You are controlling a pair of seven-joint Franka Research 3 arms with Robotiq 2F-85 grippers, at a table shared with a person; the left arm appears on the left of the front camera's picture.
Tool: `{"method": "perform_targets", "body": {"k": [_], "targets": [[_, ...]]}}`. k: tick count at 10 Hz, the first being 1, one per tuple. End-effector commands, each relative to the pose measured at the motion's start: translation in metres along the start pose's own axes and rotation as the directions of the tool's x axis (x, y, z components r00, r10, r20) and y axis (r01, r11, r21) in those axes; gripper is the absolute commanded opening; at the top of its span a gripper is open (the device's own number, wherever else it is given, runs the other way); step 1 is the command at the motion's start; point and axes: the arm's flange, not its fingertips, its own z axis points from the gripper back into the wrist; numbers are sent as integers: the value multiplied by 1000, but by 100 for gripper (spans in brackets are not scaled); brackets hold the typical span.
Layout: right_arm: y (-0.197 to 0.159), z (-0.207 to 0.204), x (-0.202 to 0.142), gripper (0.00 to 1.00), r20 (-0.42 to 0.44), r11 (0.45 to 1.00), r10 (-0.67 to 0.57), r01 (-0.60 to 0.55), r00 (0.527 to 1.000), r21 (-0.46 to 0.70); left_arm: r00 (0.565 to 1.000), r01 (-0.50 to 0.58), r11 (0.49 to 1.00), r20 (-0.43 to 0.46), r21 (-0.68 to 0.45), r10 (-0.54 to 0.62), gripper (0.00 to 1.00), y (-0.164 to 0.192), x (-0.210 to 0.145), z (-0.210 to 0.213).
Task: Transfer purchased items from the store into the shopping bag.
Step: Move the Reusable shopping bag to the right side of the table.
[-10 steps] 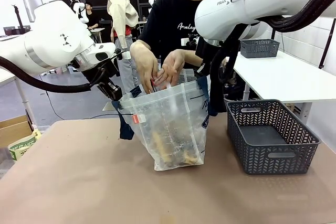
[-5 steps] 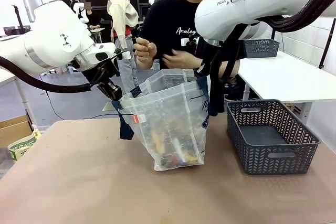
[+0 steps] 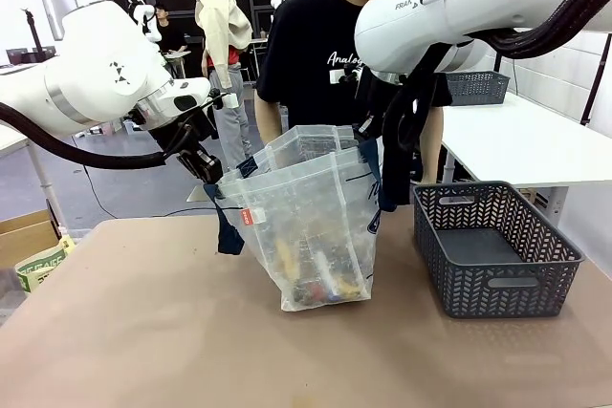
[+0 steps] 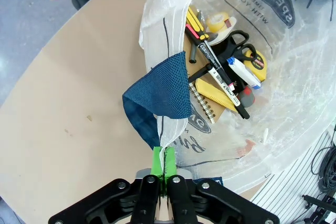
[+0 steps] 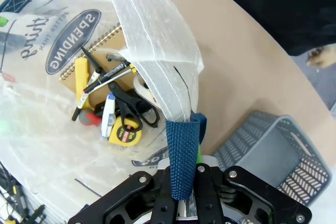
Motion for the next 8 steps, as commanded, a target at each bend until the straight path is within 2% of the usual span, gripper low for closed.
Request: {"method": "perform_targets", "body": {"k": [1,8], "targets": [[-1,2,0,0,4,1000,-3,3,1000,-3,1000,-6,1000,0,0,6,0,1,-1,1],[-1,2,0,0,4,1000,-3,3,1000,-3,1000,-6,1000,0,0,6,0,1,-1,1]]}}
